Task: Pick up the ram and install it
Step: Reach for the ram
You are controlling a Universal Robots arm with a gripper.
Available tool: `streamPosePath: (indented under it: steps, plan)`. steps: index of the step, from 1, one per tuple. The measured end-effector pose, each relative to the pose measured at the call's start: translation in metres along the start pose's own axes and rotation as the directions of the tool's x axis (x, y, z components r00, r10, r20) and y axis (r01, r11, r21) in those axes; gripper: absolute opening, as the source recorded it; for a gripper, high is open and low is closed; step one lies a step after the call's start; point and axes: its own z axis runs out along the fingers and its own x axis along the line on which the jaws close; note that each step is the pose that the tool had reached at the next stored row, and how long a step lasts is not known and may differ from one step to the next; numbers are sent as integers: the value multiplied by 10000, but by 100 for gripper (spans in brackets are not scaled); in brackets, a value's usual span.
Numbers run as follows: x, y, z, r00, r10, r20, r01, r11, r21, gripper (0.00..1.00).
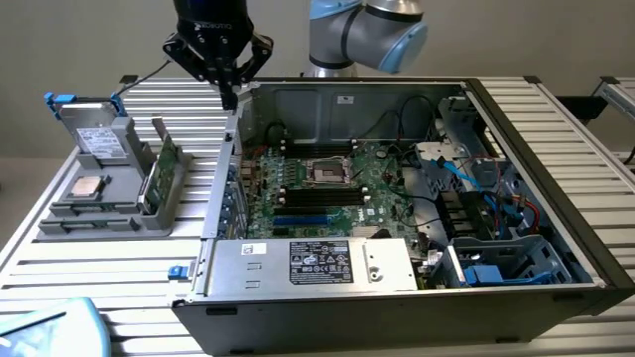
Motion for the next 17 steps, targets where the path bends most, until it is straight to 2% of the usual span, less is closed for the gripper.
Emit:
streamPosePath:
  steps: [17]
  plan:
    - [770,-55,226,10000,-6,-14,6,10000,1,11]
